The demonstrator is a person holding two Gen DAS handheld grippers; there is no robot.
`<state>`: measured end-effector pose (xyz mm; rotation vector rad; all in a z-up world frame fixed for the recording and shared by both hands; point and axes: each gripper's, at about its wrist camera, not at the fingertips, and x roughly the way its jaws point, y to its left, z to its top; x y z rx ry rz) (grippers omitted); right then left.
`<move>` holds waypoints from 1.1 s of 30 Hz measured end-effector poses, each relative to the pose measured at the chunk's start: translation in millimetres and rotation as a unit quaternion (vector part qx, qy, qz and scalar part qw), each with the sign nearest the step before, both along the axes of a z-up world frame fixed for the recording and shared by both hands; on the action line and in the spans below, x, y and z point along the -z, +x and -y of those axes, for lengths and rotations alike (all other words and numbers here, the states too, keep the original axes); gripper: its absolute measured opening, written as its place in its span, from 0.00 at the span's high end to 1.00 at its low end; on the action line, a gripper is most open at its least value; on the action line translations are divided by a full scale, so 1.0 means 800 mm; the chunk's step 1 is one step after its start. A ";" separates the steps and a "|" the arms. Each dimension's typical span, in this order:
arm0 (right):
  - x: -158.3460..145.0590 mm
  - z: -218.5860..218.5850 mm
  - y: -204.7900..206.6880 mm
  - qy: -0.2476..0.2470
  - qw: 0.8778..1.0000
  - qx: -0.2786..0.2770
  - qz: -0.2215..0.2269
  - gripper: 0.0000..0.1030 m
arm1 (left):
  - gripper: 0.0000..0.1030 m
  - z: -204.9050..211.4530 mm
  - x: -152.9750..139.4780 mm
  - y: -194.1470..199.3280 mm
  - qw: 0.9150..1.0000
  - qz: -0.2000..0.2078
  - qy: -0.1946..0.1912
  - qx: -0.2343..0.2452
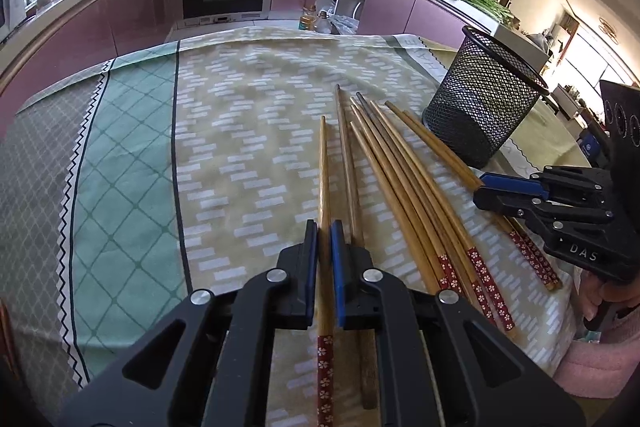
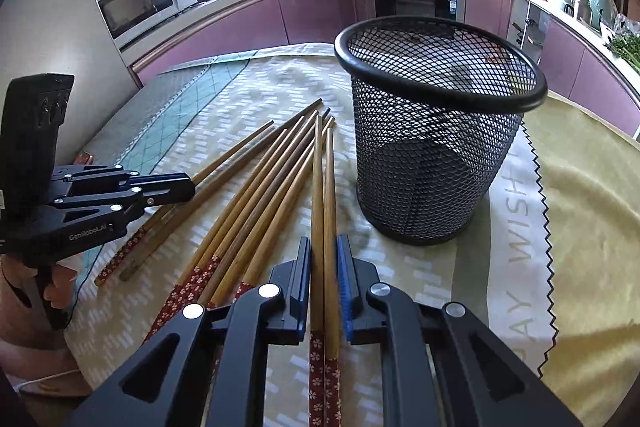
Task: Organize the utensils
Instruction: 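Lift the chopstick pair upright with the right gripper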
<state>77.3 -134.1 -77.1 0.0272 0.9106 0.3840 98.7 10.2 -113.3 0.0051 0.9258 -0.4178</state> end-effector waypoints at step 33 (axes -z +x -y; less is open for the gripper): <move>0.003 0.026 -0.008 0.056 0.998 -0.016 -0.023 0.85 | 0.93 -0.011 -0.009 -0.021 1.000 0.006 -0.017 0.003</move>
